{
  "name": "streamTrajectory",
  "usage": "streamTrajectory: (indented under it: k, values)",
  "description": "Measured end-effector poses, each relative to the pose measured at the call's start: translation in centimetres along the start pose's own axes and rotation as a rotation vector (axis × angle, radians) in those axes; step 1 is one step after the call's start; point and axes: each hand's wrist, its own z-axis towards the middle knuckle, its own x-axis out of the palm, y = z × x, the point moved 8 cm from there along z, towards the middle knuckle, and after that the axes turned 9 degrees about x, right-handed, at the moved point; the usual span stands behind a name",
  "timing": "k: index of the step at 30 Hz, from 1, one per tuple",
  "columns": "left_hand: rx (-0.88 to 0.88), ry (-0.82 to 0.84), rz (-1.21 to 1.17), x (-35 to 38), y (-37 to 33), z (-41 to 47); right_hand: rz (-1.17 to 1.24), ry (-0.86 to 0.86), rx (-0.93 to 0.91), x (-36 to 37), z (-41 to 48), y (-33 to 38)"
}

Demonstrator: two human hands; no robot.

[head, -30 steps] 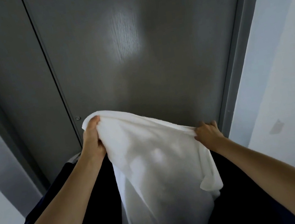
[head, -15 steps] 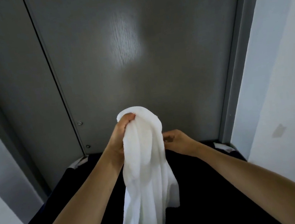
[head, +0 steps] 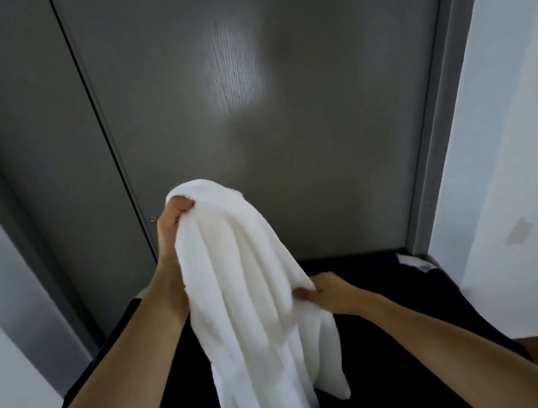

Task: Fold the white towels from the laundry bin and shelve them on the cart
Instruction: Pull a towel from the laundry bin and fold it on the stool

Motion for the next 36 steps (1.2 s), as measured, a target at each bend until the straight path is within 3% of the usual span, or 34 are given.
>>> streamTrajectory:
  k: [2, 4, 7, 9, 13, 15, 19, 22, 27, 31, 34, 36]
  values:
    - [-0.047, -0.138, 0.224, -2.6, 0.3, 0.9, 0.007, -0.155, 0.008, -2.4, 0.6, -1.1]
    - [-0.058, -0.229, 0.557, -5.7, 0.8, 2.1, 0.026, -0.197, -0.017, -3.4, 0.7, -1.5]
    - [-0.052, -0.087, 1.159, -6.8, 3.5, 2.3, -0.054, -0.148, -0.102, -2.6, 0.1, -0.2]
    - [0.003, 0.023, 1.249, -4.9, 5.5, 0.8, -0.104, -0.152, -0.192, -2.2, -0.5, 1.8]
    - [-0.044, 0.599, 1.269, 1.2, 11.9, -1.7, -0.158, -0.114, -0.338, -2.2, -1.4, 5.3]
    - [-0.076, 0.694, 1.259, 2.5, 13.5, -2.3, -0.095, -0.068, -0.328, -2.4, -1.7, 5.6]
    - [-0.069, 0.655, 1.173, 3.0, 13.9, -2.2, -0.074, -0.049, -0.304, -2.7, -2.3, 4.4]
    - [-0.112, 0.632, 0.974, 3.1, 14.7, -2.4, -0.096, -0.048, -0.289, -2.9, -2.6, 3.9]
    - [-0.006, 0.58, 1.044, 3.1, 14.6, -1.9, -0.088, -0.126, -0.291, -3.2, -2.8, 3.2]
    - [0.066, 0.308, 0.7, 2.4, 12.3, -1.4, 0.065, -0.117, -0.191, -3.8, -2.8, 1.3]
    - [0.101, 0.058, 0.36, 1.4, 9.5, -0.7, -0.128, -0.009, -0.04, -2.5, -2.3, -1.7]
    - [0.103, -0.048, 0.209, 0.3, 7.8, 0.0, -0.199, -0.052, 0.004, -2.8, -2.2, -3.3]
